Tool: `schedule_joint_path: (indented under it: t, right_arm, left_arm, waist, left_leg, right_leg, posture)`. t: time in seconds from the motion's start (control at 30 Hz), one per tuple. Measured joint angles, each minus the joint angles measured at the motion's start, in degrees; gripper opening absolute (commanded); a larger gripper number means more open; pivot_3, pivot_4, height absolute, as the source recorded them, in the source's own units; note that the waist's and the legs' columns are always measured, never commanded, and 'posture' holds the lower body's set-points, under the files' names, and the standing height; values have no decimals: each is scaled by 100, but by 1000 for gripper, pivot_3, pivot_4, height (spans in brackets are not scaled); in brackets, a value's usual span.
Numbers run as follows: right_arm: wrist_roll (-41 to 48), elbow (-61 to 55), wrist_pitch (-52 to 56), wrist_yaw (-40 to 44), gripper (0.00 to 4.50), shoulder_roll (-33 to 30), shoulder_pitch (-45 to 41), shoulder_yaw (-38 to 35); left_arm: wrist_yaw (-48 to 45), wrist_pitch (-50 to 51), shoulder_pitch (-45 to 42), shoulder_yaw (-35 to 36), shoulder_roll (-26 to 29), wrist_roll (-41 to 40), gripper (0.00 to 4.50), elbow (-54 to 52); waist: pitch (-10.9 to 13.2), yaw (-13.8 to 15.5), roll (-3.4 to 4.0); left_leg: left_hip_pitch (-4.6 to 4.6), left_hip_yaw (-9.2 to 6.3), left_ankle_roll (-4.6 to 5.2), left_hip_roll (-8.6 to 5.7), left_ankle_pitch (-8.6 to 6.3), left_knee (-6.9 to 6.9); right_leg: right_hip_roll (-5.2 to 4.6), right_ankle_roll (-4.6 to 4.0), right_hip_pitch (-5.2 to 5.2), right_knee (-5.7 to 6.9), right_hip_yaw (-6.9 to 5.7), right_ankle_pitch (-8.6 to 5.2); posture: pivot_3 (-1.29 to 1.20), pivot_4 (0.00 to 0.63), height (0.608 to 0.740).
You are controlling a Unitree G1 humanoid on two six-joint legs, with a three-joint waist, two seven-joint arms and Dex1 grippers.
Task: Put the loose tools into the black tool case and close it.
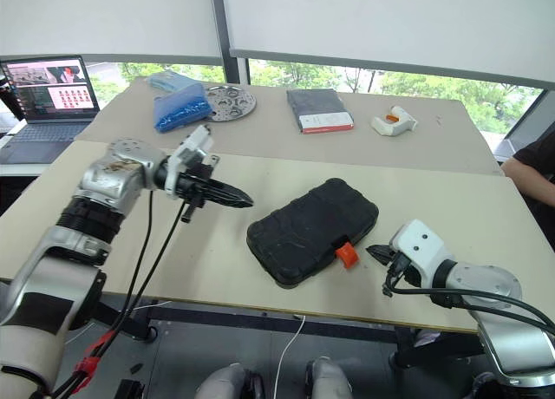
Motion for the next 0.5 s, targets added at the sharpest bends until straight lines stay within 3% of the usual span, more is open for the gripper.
schedule_joint_path:
  t: [0.27, 0.5]
  right_arm:
    - [-154, 233, 83, -166, 0, 325, -257, 702]
    - [-394, 743, 151, -367, 0, 580, -586, 1059]
  left_arm:
    - [1901, -924, 502, -76, -1267, 1321, 144, 397]
    - [2040, -1243, 707, -7, -1341, 1639, 144, 146]
  waist:
    - [1, -29, -2]
    - [-6, -43, 10]
  left_leg:
    - [0, -6, 6, 0, -3, -1]
    - [18, -5, 5, 2, -3, -3]
  right_leg:
    - [-1, 3, 1, -3, 12, 9]
    - [-4, 0, 11, -2, 13, 7]
  posture:
    - [0, 150, 718]
    - [0, 150, 718]
